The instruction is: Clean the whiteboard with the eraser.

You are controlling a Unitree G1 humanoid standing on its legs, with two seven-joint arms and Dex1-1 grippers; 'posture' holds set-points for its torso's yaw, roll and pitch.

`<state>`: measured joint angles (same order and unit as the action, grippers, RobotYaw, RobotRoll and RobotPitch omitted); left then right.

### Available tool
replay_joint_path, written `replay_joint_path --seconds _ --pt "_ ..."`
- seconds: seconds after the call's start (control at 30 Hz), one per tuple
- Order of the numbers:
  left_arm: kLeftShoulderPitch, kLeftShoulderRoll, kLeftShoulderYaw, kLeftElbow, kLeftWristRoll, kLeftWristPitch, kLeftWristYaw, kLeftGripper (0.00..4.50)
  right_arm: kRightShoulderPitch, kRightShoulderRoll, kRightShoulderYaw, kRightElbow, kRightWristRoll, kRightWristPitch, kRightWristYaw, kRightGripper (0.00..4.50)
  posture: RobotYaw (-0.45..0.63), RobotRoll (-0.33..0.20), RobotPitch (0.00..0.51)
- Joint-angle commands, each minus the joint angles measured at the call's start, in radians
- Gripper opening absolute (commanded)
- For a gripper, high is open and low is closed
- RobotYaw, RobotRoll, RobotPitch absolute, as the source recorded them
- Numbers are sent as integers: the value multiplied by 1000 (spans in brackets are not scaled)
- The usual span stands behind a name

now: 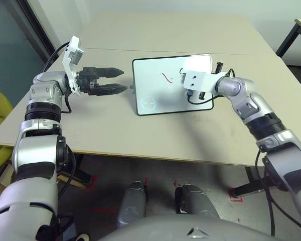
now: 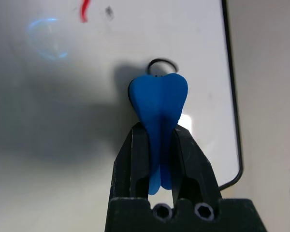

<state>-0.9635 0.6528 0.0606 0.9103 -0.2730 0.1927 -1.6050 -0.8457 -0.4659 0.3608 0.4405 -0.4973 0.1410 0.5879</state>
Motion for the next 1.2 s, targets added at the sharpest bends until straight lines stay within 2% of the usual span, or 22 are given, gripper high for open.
replay_joint_path --seconds 0.03,0.3,0.8,1.2 --pt "-2 11 5 -9 -1 2 -3 4500 -28 -2 -4 50 -8 -1 -20 379 177 0 42" --pt "6 16 5 -20 -4 11 -8 4500 -60 5 32 125 -43 -29 -51 379 184 0 53" --pt "16 15 5 -38 -8 23 -6 4500 -66 99 87 81 -76 -27 -7 379 188 0 58" --pt "20 16 7 -45 -10 28 -4 4500 -72 39 53 119 -77 8 23 379 183 0 60"
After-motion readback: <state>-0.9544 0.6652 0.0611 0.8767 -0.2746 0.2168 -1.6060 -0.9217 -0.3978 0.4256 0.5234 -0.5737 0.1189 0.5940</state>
